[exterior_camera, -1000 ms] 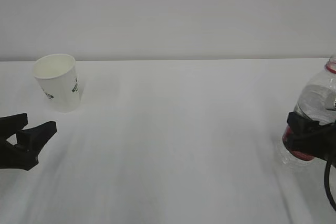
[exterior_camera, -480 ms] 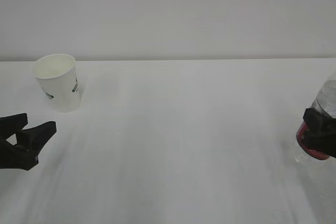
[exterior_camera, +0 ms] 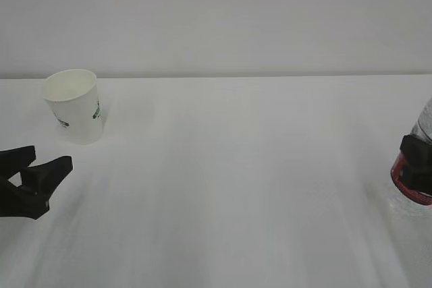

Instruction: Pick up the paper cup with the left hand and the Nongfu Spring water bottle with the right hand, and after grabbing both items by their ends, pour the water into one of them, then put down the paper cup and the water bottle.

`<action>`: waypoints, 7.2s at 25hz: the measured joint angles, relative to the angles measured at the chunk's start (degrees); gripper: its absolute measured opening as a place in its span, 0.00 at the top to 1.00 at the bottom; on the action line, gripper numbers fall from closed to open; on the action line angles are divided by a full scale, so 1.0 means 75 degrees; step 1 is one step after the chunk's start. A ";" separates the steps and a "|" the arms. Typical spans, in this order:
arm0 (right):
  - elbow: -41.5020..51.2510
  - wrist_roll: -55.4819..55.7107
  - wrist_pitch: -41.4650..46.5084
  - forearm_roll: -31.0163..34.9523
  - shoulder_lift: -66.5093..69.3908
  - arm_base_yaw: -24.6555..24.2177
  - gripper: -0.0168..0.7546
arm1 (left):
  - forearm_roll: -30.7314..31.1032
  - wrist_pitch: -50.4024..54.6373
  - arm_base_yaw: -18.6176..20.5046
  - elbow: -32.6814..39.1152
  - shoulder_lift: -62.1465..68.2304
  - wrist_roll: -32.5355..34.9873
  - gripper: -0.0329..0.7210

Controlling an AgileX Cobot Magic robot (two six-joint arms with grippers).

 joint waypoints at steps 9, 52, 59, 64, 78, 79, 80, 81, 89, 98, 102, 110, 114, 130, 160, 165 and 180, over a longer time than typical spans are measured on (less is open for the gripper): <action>0.0000 -0.0055 0.0272 0.0133 -0.0181 0.0000 0.48 | -0.0658 0.0000 0.0000 -0.0239 0.0063 0.0000 0.25; -0.0361 -0.0316 0.0286 0.0119 -0.0181 0.0000 0.48 | -0.1437 -0.0003 0.0000 -0.3709 0.3348 0.0000 0.04; -0.0361 -0.0316 0.0286 0.0105 -0.0181 0.0000 0.48 | -0.1421 -0.0003 0.0000 -0.4130 0.3871 -0.0298 0.04; -0.0361 -0.0316 0.0286 0.0090 -0.0181 0.0000 0.48 | -0.1446 -0.0003 0.0000 -0.4142 0.3998 -0.0313 0.04; -0.0372 -0.0316 0.0286 0.0078 -0.0181 0.0000 0.48 | -0.1422 -0.0017 0.0000 -0.4749 0.4215 -0.0264 0.04; -0.0372 -0.0316 0.0286 0.0078 -0.0181 0.0000 0.48 | -0.1422 -0.0017 0.0000 -0.4749 0.4215 -0.0264 0.04; -0.0372 -0.0316 0.0286 0.0078 -0.0181 0.0000 0.48 | -0.1436 -0.0017 0.0000 -0.4749 0.4215 -0.0264 0.04; -0.0372 -0.0316 0.0286 0.0078 -0.0181 0.0000 0.48 | -0.1436 -0.0017 0.0000 -0.4785 0.4232 -0.0264 0.04; -0.0372 -0.0316 0.0286 0.0078 -0.0181 0.0000 0.48 | -0.1451 -0.0017 0.0000 -0.5387 0.4670 -0.0264 0.04; -0.0372 -0.0491 0.0286 0.0078 -0.0181 0.0000 0.48 | -0.1451 -0.0017 0.0000 -0.5662 0.4786 -0.0264 0.04; -0.0372 -0.0491 0.0288 0.0078 -0.0181 0.0000 0.48 | -0.1451 -0.0017 0.0000 -0.5745 0.4786 -0.0264 0.04; -0.0372 -0.0491 0.0288 0.0078 -0.0181 0.0000 0.48 | -0.1451 -0.0017 0.0000 -0.5805 0.4786 -0.0264 0.06; -0.0372 -0.0491 0.0288 0.0078 -0.0181 0.0000 0.48 | -0.1451 -0.0017 0.0000 -0.5805 0.4786 -0.0264 0.14; -0.0372 -0.0491 0.0432 0.0078 -0.0181 0.0000 0.48 | -0.1229 -0.0017 0.0000 -0.5805 0.4700 -0.0264 0.23; -0.0372 -0.0782 0.0620 0.0078 -0.0181 0.0000 0.48 | 0.3809 0.0108 -0.0019 -0.5729 0.3335 -0.2484 0.23; -0.0372 -0.0782 0.0620 0.0078 -0.0181 0.0000 0.48 | 0.4480 0.0108 -0.0368 -0.5729 0.3238 -0.2657 0.23; -0.0372 -0.0813 0.0771 0.0062 -0.0181 0.0000 0.48 | 0.4620 0.0713 -0.2732 -0.5729 0.3225 -0.2700 0.24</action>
